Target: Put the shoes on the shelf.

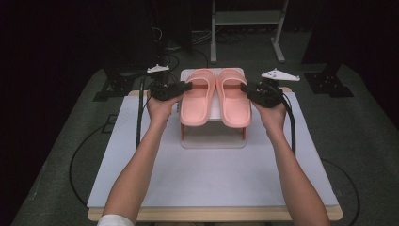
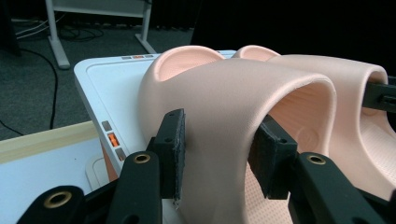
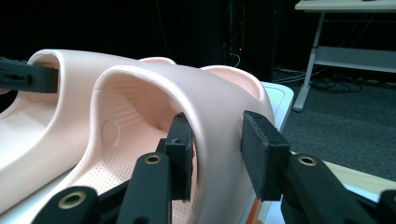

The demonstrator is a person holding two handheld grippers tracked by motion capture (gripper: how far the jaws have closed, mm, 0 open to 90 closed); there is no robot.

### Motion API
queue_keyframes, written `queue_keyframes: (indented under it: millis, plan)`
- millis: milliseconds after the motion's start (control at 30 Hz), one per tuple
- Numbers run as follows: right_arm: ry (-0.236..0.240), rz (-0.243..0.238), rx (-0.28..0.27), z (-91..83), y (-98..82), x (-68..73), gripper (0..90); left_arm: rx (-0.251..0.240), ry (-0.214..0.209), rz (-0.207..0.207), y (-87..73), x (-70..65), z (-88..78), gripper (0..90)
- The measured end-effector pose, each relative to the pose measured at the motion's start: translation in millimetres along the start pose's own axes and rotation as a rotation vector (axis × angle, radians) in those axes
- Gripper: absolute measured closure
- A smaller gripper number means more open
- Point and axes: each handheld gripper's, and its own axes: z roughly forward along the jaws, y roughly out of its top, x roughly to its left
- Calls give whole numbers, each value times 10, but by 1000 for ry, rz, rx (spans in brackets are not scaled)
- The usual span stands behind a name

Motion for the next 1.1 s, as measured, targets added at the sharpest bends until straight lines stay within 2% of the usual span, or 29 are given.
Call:
queue_keyframes:
  millis: [667,1100]
  plan:
    - [-9,-22,-14,113,17,73,618,-6,-1,9,23,-1,53,581]
    - [-2,-19,-7,127,13,42,612,-21,-5,2,2,31,57,566]
